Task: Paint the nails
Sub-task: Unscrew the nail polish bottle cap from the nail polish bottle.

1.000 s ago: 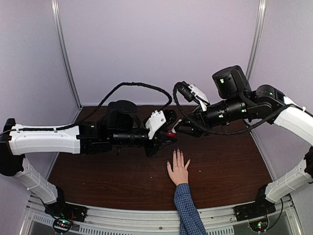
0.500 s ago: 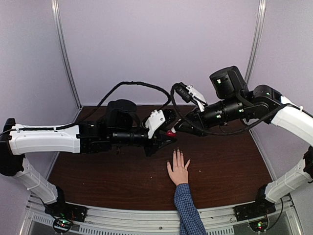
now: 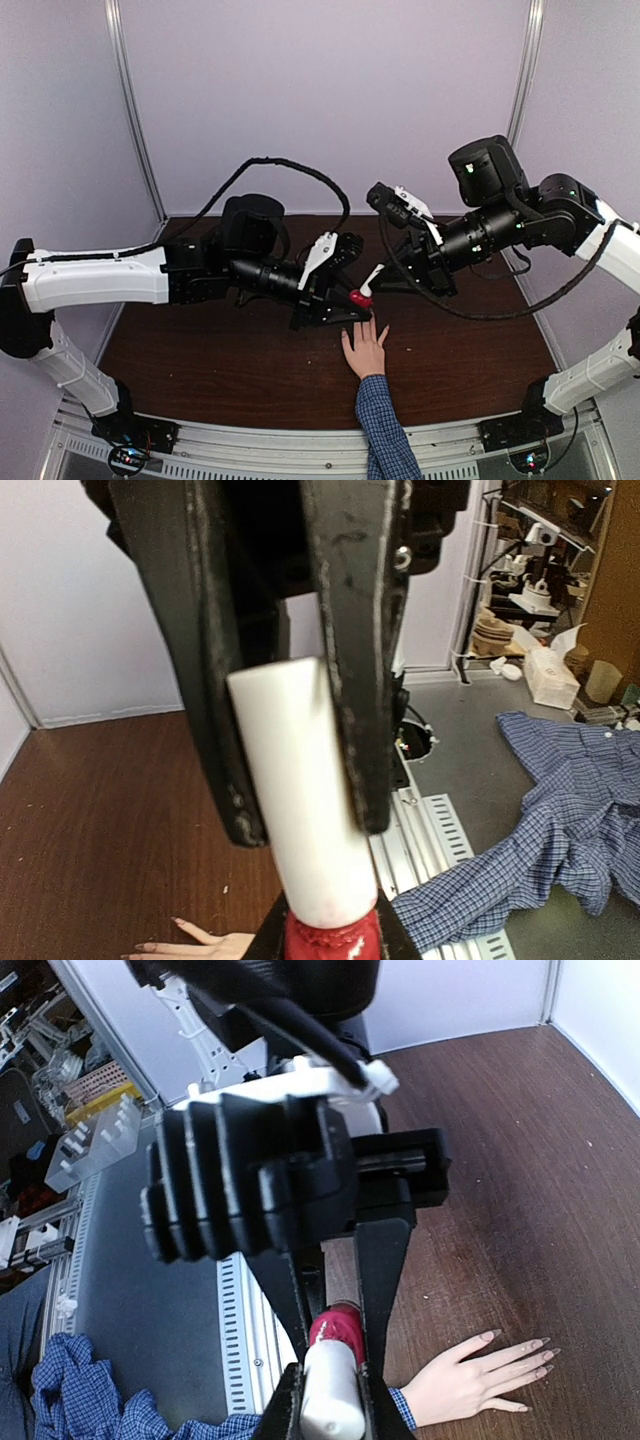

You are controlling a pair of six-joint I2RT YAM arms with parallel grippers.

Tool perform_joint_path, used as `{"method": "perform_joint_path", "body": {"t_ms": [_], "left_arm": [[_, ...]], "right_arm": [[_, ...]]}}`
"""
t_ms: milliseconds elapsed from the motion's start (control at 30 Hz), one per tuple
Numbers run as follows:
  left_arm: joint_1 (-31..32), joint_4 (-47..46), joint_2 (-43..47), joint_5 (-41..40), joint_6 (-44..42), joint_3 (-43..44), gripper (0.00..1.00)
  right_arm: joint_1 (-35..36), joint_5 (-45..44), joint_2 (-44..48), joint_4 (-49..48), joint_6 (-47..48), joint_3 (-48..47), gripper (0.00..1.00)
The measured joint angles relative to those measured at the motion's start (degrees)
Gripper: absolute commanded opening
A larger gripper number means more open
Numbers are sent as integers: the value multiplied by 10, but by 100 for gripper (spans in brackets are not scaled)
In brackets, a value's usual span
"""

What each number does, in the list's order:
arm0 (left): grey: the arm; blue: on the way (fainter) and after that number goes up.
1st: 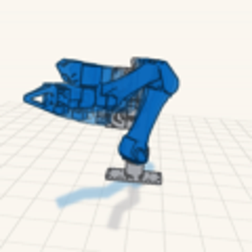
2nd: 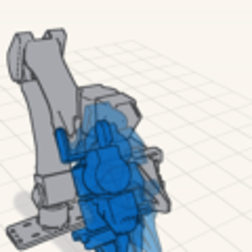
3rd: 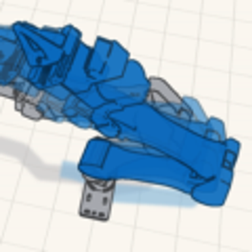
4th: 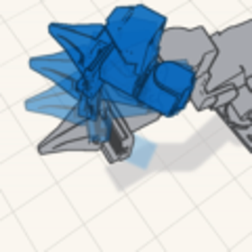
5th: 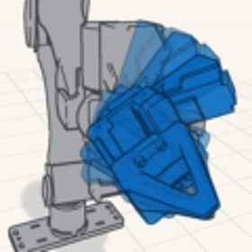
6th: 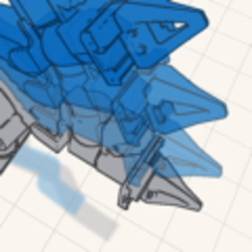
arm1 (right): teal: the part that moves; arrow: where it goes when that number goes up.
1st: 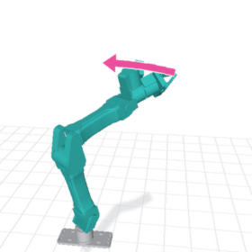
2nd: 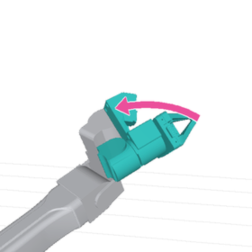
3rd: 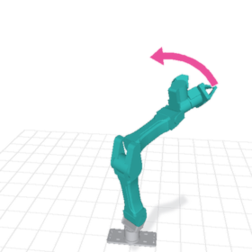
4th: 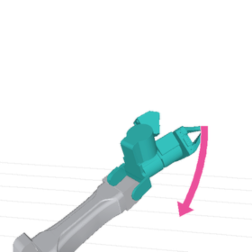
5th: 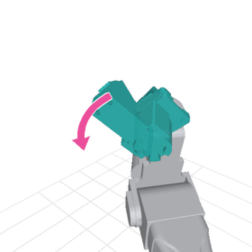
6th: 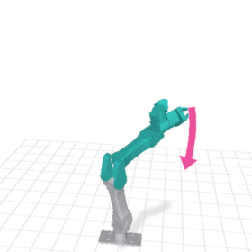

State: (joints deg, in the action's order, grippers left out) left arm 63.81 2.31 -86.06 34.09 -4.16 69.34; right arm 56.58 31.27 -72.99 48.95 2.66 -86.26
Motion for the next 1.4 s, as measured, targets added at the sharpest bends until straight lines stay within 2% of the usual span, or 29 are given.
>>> {"method": "perform_joint_path", "body": {"t_ms": [267, 700, 733, 833, 867, 933, 1067, 1400], "left_arm": [[0, 10, -16, 81, 0, 18, 0], [0, 14, -31, 125, 0, 33, 0], [0, 14, -32, 127, 0, 34, 0], [0, 14, -34, 127, 0, 35, 0], [0, 15, -34, 125, 0, 35, 0], [1, 22, -34, 120, -2, 35, 0], [6, 22, -32, 79, -4, 28, 0], [7, -44, 7, -105, -3, -48, 0]], "right_arm": [[2, 44, 8, 13, 42, 0, 0], [2, 64, 14, 22, 77, 0, 0], [2, 64, 14, 23, 80, 0, 3], [2, 64, 14, 25, 82, 0, 27], [2, 63, 14, 26, 84, 0, 38], [2, 56, 14, 26, 85, -1, 49], [0, 33, 18, 19, 79, -5, 57], [-1, -28, 30, -7, 35, -4, 69]]}}
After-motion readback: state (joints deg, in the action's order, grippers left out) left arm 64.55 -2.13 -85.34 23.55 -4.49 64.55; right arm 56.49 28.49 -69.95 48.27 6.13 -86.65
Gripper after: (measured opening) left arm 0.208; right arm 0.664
